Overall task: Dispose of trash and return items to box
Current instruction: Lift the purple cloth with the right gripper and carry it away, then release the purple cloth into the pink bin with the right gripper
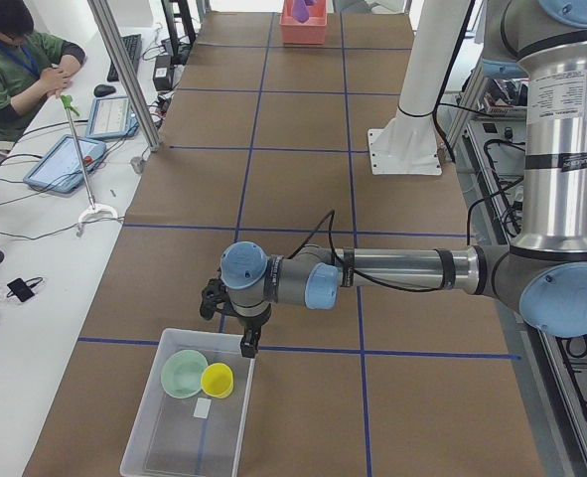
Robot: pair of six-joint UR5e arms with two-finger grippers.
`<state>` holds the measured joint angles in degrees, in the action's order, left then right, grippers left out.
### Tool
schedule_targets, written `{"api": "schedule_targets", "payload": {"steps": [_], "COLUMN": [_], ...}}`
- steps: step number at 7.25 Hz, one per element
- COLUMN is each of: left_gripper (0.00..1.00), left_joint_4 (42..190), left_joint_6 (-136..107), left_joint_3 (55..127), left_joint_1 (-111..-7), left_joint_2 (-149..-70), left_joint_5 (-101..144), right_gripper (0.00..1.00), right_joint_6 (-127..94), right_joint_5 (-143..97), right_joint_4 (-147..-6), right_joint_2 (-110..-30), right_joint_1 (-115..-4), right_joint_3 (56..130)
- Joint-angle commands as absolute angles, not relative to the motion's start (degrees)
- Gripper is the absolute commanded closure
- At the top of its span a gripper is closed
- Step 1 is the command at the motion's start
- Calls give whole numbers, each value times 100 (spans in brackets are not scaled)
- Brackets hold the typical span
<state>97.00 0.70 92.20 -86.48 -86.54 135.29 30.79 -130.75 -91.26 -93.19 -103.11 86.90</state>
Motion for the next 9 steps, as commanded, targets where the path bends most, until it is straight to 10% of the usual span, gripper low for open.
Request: {"api": "schedule_targets", "payload": {"steps": [1,3,4,5,6,9], "left_gripper": [1,1,1,1,1,1], "left_joint_4": [9703,9703,9703,9703,9694,9607], "left_joint_6": [70,70,70,70,70,62], "left_joint_3": [9229,9220,9220,9220,9220,9246], "left_joint_1": [-8648,-8648,-8648,-8648,-8648,-8675], "left_joint_2": [-8657,-8657,-8657,-8657,-8657,-8596], "left_joint_5": [13535,13526,13526,13535,13535,13553], "right_gripper": [100,100,62,48,0,0], "right_joint_6": [2736,2017,1769,1697,1670,25], "right_joint_5": [-13174,-13376,-13464,-13526,-13753,-13931], "right_joint_4": [-8021,-7595,-7402,-7305,-7286,-7356], "right_joint_2": [-9334,-9343,-9343,-9343,-9299,-9263], "right_joint_1": [-10301,-10012,-9924,-9905,-9897,-9714], "right_joint_3": [7738,7541,7541,7541,7654,8732]}}
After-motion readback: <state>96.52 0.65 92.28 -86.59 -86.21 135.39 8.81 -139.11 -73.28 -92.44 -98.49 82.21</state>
